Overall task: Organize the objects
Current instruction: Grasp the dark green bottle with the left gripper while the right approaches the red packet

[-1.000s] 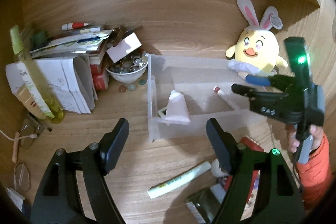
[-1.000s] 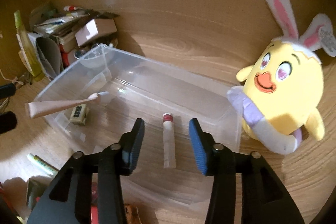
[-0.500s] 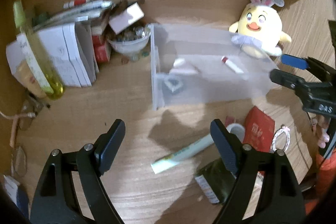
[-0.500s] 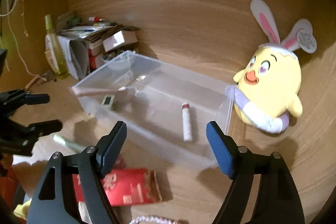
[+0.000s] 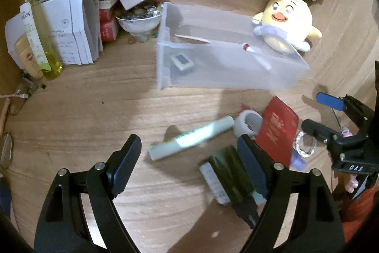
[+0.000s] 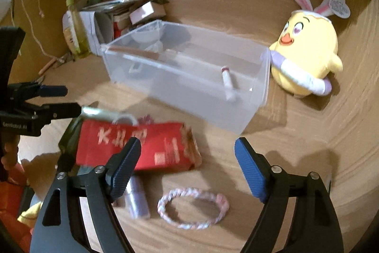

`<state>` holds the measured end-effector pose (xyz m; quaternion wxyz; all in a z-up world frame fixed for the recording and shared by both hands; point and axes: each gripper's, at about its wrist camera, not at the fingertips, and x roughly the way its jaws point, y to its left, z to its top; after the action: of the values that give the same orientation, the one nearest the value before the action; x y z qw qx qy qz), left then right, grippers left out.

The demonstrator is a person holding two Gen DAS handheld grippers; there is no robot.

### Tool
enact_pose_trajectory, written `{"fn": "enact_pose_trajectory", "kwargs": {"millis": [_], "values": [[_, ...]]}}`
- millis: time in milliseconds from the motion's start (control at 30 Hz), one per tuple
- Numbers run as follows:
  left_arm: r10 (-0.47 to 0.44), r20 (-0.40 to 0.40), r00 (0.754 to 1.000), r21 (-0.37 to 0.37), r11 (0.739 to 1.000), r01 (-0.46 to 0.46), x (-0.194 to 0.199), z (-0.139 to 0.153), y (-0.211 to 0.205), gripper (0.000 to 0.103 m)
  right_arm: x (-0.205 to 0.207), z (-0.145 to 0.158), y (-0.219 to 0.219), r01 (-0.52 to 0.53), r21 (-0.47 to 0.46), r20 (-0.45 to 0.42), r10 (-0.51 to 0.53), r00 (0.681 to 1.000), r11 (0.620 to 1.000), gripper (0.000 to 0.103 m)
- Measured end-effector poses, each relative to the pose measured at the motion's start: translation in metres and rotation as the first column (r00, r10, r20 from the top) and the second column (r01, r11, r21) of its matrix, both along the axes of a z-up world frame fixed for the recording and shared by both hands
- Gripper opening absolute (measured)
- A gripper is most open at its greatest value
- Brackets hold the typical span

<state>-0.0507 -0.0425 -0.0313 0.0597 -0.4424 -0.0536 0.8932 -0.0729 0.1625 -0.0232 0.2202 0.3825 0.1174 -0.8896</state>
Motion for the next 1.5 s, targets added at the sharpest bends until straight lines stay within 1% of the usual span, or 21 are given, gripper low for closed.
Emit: {"fn": "enact_pose_trajectory", "kwargs": {"millis": [200, 367, 533, 700, 833, 900, 967, 1000, 1067, 1100, 1200, 1333, 1400, 1433, 1500], "values": [[-0.012, 0.018, 1.000, -0.006, 1.000, 0.012, 0.008, -0.009, 0.013, 0.083, 0.015, -0.013, 0.004, -0.025, -0.013, 0.036, 0.025, 0.999, 1.000, 0.082], [-0.004, 0.046, 0.999, 0.023, 1.000, 0.003, 0.011, -0.018, 0.014, 0.083, 0.018, -0.026, -0.006, -0.056, 0.015, 0.065, 0.055, 0.996, 0.998, 0.083], [0.005, 0.047, 0.999, 0.036, 0.999, -0.007, 0.015, -0.020, 0.014, 0.083, 0.016, -0.035, -0.019, -0.079, 0.045, 0.071, 0.076, 0.995, 0.996, 0.083], [0.003, 0.042, 0.999, 0.035, 0.999, -0.004, 0.016, -0.023, 0.015, 0.083, 0.007, -0.030, -0.024, -0.071, 0.023, 0.066, 0.069, 0.995, 0.997, 0.083], [0.005, 0.041, 0.999, 0.053, 0.999, -0.008, 0.015, -0.023, 0.011, 0.083, 0.004, -0.018, -0.021, -0.057, -0.011, 0.026, 0.057, 0.998, 0.998, 0.083], [0.008, 0.041, 0.999, 0.068, 0.998, -0.011, 0.015, -0.024, 0.009, 0.081, 0.000, -0.014, -0.019, -0.039, -0.009, 0.009, 0.039, 0.999, 0.999, 0.083], [0.009, 0.043, 0.999, 0.084, 0.996, -0.012, 0.015, -0.025, 0.007, 0.076, -0.007, -0.015, -0.018, -0.019, -0.006, 0.012, 0.020, 1.000, 1.000, 0.083], [0.009, 0.044, 0.999, 0.090, 0.996, -0.013, 0.015, -0.025, 0.006, 0.075, -0.010, -0.017, -0.016, -0.010, -0.008, 0.019, 0.010, 1.000, 1.000, 0.081], [0.001, 0.044, 0.999, 0.099, 0.995, -0.005, 0.015, -0.026, 0.006, 0.064, -0.017, -0.020, -0.012, 0.010, -0.015, 0.038, -0.009, 0.999, 1.000, 0.081], [-0.005, 0.048, 0.999, 0.100, 0.995, 0.001, 0.015, -0.027, 0.007, 0.062, -0.019, -0.021, -0.011, 0.017, -0.022, 0.044, -0.016, 0.999, 1.000, 0.080], [-0.010, 0.041, 0.999, 0.094, 0.996, 0.006, 0.016, -0.027, 0.009, 0.061, -0.025, -0.023, -0.006, 0.041, -0.029, 0.051, -0.039, 0.998, 0.999, 0.078], [-0.015, 0.036, 0.999, 0.097, 0.995, 0.012, 0.016, -0.027, 0.011, 0.051, -0.036, -0.029, -0.005, 0.063, -0.019, 0.065, -0.062, 0.996, 0.998, 0.077], [-0.013, 0.035, 0.999, 0.105, 0.994, 0.009, 0.016, -0.028, 0.010, 0.048, -0.041, -0.033, -0.005, 0.074, -0.018, 0.076, -0.073, 0.994, 0.997, 0.076], [-0.010, 0.034, 0.999, 0.108, 0.994, 0.007, 0.016, -0.028, 0.009, 0.047, -0.044, -0.035, -0.004, 0.080, -0.022, 0.084, -0.078, 0.993, 0.997, 0.073], [-0.009, 0.031, 0.999, 0.115, 0.993, 0.006, 0.016, -0.028, 0.008, 0.047, -0.048, -0.037, -0.004, 0.077, -0.027, 0.098, -0.074, 0.992, 0.997, 0.073]]}}
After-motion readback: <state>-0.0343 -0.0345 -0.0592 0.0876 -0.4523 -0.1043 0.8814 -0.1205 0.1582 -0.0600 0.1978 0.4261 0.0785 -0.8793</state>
